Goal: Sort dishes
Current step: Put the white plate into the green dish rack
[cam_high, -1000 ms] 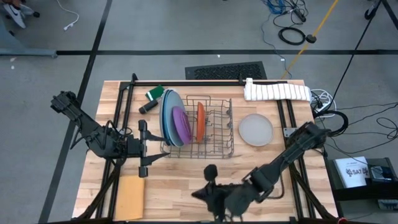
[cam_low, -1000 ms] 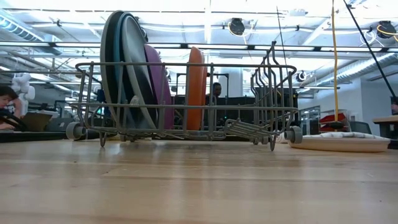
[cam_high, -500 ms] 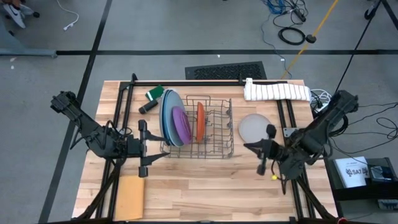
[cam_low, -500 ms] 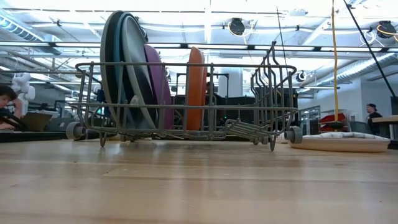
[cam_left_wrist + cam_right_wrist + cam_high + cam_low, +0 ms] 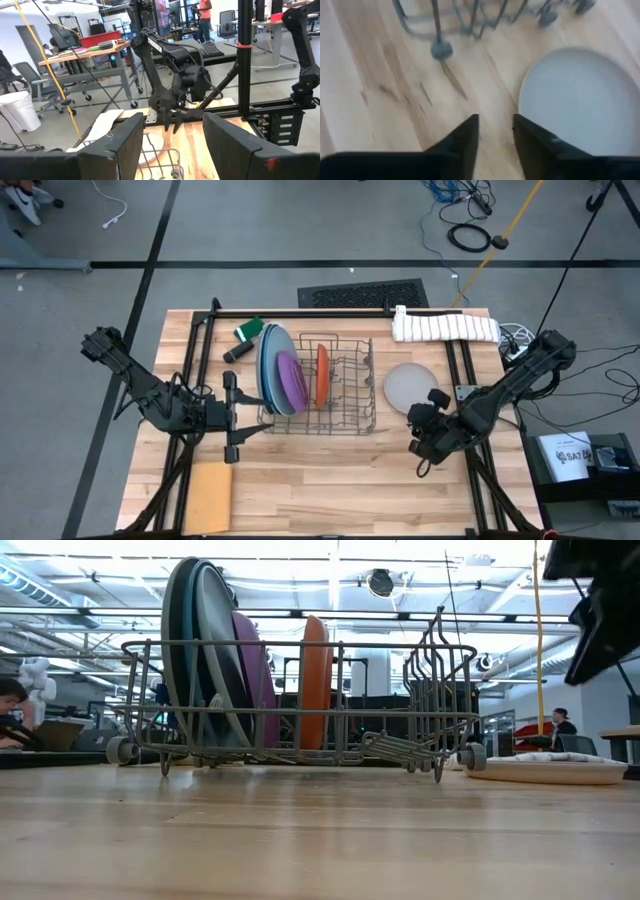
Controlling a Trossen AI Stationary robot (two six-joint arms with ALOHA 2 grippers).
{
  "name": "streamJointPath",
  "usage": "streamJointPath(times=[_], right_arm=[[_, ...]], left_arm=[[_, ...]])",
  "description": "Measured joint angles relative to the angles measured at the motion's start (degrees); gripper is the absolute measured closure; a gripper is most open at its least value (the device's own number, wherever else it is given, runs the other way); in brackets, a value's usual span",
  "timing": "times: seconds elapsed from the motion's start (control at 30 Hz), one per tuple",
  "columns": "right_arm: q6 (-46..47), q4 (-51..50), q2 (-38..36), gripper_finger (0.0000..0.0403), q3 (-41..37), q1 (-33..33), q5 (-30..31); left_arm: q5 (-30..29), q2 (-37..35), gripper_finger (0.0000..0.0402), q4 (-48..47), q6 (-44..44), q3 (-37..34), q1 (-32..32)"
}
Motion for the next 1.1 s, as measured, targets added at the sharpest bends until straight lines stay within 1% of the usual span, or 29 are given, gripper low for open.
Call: streamJointPath(times=[0.13, 0.2, 0.27, 0.47, 0.7, 0.9, 1.0, 1.1], right_arm=[[-2.24, -0.86, 4.45, 0.0219, 0.0, -1.56, -3.32], [-3.6, -0.87, 6.51, 0.0204, 0.0, -2.36, -4.07], [-4.31, -1.23, 8.48, 0.0199, 0.0, -3.17, -4.05], [-9.34, -1.48, 12.64, 0.0209, 0.0, -6.26, -5.93], [-17.26, -0.31, 14.09, 0.0211, -0.06, -11.11, -6.99], [-23.25, 6.84, 13.92, 0.0212, -5.37, -17.11, -12.15], [-24.05, 10.22, 13.92, 0.0213, -7.93, -18.82, -12.58], [-25.48, 13.03, 13.65, 0.0232, -9.53, -20.05, -13.89]], left_arm=[[0.0, 0.0, 0.0195, 0.0, -0.05, 0.0, 0.14], [-0.02, 0.0, 0.0195, 0.0, -0.45, 0.0, 0.14], [-0.01, 0.0, 0.0195, -0.02, -1.31, 0.0, 0.14], [-0.02, 0.0, 0.0195, -0.07, -1.52, 0.01, 0.14], [-0.02, 0.0, 0.0195, -0.22, -1.52, 0.0, 0.14], [-0.02, 0.0, 0.0195, -0.57, -1.58, 0.0, 0.1], [-0.02, 0.0, 0.0195, -0.91, -1.58, 0.0, 0.1], [-0.02, 0.0, 0.0195, -1.09, -1.57, 0.01, 0.1]])
